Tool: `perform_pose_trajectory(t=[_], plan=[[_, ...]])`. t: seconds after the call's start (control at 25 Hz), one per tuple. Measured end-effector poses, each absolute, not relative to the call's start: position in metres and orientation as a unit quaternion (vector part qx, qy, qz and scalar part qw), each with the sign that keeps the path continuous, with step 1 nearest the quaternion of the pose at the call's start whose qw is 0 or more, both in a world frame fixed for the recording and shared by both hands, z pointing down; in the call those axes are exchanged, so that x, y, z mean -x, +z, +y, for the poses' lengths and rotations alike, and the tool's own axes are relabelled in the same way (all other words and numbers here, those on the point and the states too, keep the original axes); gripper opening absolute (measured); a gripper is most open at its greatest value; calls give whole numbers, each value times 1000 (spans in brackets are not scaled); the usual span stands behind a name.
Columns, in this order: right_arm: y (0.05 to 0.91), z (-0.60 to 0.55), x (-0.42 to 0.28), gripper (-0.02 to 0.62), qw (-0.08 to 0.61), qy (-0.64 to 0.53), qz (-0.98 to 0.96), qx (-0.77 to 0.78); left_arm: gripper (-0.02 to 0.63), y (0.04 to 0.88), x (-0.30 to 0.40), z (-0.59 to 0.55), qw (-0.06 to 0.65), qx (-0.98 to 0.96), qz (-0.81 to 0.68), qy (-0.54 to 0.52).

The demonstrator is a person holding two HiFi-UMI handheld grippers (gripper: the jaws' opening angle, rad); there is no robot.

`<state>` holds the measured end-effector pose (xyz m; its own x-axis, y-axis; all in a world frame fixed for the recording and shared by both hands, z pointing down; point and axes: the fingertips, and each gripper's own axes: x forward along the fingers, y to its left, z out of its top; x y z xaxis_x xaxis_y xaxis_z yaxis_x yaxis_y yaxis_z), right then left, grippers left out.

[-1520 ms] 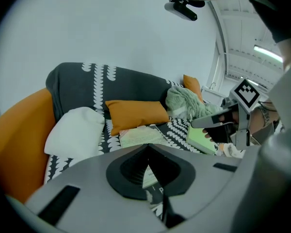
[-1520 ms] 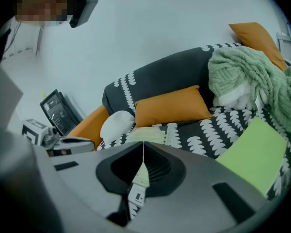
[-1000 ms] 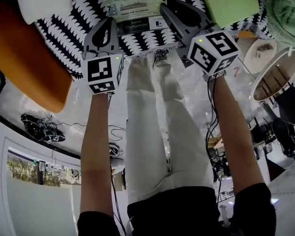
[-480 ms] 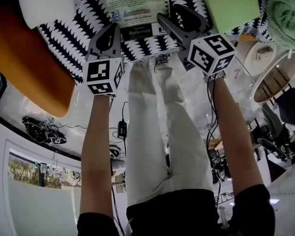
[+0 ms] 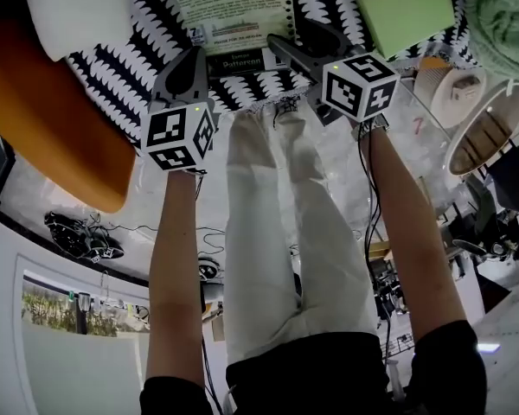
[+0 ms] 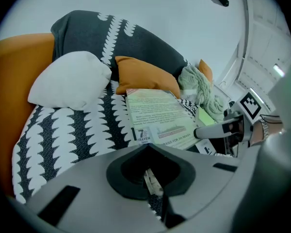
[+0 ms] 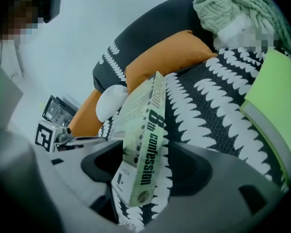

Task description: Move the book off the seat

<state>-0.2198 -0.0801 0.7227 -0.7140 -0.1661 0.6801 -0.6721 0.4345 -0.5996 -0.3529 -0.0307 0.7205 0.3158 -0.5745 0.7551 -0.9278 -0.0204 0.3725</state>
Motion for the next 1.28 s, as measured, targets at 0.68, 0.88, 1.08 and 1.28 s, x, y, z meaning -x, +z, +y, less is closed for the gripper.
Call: perform_pose_trajectory(t=[0.68,0.88,1.08,1.28], plan=[[713,-88,245,277,226,539,-782,-217,9,718,370,-44,451,-688,-532,201],[706,-82,242,276,205,559,-780,-194,8,720,367,-36,455,-689,-528,197],[696,-72,260,276,186,583,-779,-138,9,723,371,-31,463,-687,-528,187],[693,-59,307,265,213,556,-797,-103,9,725,378,-29,473,-688,-516,190]])
